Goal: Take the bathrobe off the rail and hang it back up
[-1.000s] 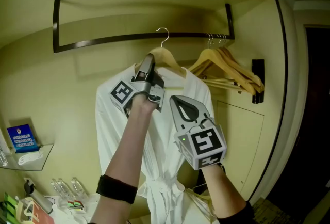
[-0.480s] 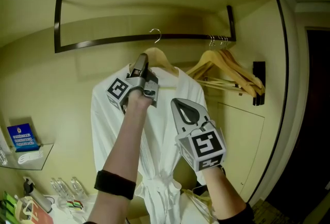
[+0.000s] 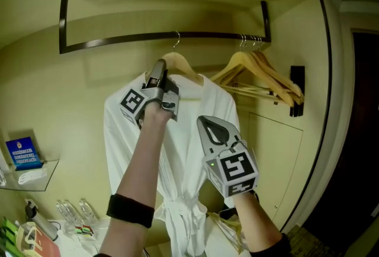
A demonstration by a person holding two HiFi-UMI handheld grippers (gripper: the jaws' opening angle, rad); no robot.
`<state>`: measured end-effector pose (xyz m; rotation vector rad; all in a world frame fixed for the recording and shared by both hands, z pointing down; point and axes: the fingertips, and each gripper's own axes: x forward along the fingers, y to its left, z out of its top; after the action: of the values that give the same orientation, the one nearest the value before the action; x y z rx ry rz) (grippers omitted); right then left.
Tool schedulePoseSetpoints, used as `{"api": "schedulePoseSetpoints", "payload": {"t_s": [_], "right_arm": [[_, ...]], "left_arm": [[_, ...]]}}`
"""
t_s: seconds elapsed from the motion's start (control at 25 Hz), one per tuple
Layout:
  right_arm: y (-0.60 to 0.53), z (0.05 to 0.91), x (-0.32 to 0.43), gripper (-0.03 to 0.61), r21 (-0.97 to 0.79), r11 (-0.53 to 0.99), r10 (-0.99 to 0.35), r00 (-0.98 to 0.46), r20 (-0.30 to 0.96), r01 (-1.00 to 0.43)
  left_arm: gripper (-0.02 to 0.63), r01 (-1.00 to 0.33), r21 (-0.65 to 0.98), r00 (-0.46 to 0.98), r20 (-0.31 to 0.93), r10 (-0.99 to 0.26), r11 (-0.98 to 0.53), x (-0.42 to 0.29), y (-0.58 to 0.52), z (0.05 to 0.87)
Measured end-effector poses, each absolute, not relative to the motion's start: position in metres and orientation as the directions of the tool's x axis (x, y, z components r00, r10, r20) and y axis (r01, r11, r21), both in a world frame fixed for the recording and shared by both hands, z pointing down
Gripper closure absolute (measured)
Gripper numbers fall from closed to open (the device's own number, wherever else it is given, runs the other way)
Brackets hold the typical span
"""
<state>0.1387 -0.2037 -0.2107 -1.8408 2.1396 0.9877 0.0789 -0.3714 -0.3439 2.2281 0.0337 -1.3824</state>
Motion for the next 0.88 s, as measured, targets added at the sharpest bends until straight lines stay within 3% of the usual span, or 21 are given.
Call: {"api": "schedulePoseSetpoints", "payload": {"t_s": [0.36,0.48,0.76,0.88], "right_arm": [[-0.204,-0.188,0.156,0.554,0.343,0.045,-0.850,-0.216,-0.480,-0.938],[-0.203,-0.176,0.163,0.554,0.327,0.062,-0.855,-0.219,-0.470,-0.943],[-0.198,-0.144,0.176,0.554,0.287,0.126,-0.862,-0.248,-0.441,-0.950],[-0.194,-0.126,0.182,0.554,0.280,0.160,-0.866,-0.270,-0.421,-0.947]], "left_arm": [[0.449,0.263,0.405,0.482,-0.842,-0.245,-0.876,0.084,-0.360,-0.336],[0.411,0.242,0.387,0.483,-0.843,-0.235,-0.890,0.082,-0.350,-0.331],[0.414,0.180,0.426,0.530,-0.801,-0.277,-0.887,0.084,-0.320,-0.269],[0.447,0.121,0.419,0.581,-0.765,-0.278,-0.900,0.085,-0.297,-0.234]]}}
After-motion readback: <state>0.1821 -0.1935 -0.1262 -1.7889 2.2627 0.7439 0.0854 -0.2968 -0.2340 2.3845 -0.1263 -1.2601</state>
